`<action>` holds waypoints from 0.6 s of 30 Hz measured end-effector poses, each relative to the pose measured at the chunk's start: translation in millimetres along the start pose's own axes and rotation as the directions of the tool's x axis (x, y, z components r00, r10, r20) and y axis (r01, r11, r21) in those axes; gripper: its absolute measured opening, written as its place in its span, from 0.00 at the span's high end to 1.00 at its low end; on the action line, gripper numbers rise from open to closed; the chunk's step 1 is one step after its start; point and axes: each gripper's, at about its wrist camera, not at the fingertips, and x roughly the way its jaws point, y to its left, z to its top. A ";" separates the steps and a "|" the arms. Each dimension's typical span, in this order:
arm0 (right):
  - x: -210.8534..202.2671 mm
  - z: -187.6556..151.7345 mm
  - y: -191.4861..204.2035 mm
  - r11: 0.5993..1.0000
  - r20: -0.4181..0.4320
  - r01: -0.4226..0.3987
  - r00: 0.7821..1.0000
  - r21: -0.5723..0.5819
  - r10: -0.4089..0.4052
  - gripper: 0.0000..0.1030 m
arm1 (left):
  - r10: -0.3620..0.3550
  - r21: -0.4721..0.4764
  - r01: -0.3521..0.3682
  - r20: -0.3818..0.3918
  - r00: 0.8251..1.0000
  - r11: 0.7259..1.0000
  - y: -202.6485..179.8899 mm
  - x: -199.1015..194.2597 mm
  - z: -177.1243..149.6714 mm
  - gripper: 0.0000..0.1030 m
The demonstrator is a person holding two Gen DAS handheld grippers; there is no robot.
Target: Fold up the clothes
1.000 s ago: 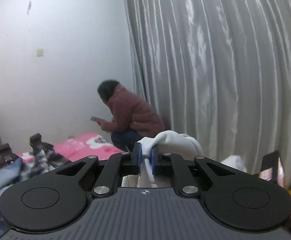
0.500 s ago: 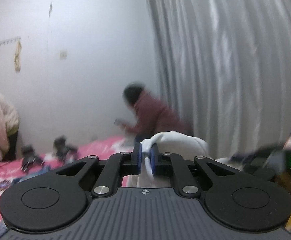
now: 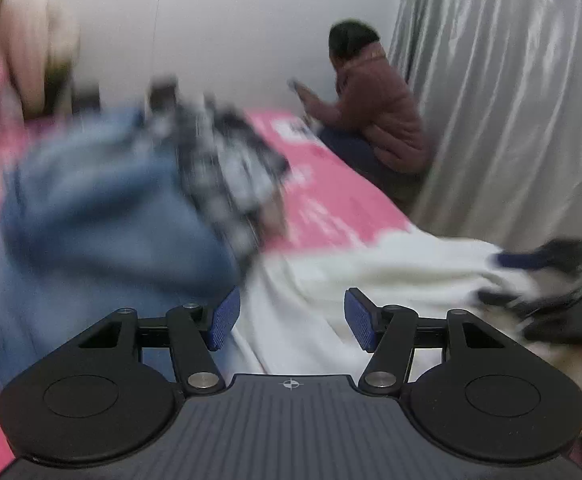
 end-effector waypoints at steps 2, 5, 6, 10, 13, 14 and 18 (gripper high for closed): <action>-4.9 -0.8 24.9 0.995 -0.012 -0.095 0.995 -0.038 0.094 0.44 | 0.006 0.061 -0.005 -0.016 1.000 0.998 -2.5 4.2 -27.4 0.44; 3.8 -9.1 54.5 0.982 -0.066 -0.165 0.985 -0.096 0.159 0.39 | 0.052 0.205 -0.038 -0.062 0.997 0.978 -11.1 16.8 -62.2 0.44; 7.3 -13.4 60.5 0.981 -0.091 -0.173 0.982 -0.091 0.164 0.39 | 0.045 0.229 -0.025 -0.079 0.996 0.973 -12.7 21.8 -71.7 0.44; 19.4 -29.4 78.7 0.982 -0.145 -0.177 0.975 -0.066 0.166 0.39 | 0.121 0.419 -0.102 -0.018 0.992 0.902 -29.7 43.0 -102.5 0.43; 24.1 -31.5 84.2 0.992 -0.125 -0.121 0.986 -0.048 0.114 0.36 | 0.191 0.510 -0.182 0.036 0.981 0.841 -38.3 60.3 -114.3 0.43; 28.0 -30.9 83.2 0.994 -0.124 -0.111 0.986 -0.020 0.108 0.36 | 0.223 0.523 -0.223 0.064 0.973 0.823 -39.6 64.9 -117.2 0.43; 30.1 -40.4 72.1 0.991 -0.103 -0.053 0.992 0.123 0.066 0.36 | 0.296 0.522 -0.346 0.178 0.938 0.780 -43.1 64.6 -118.6 0.54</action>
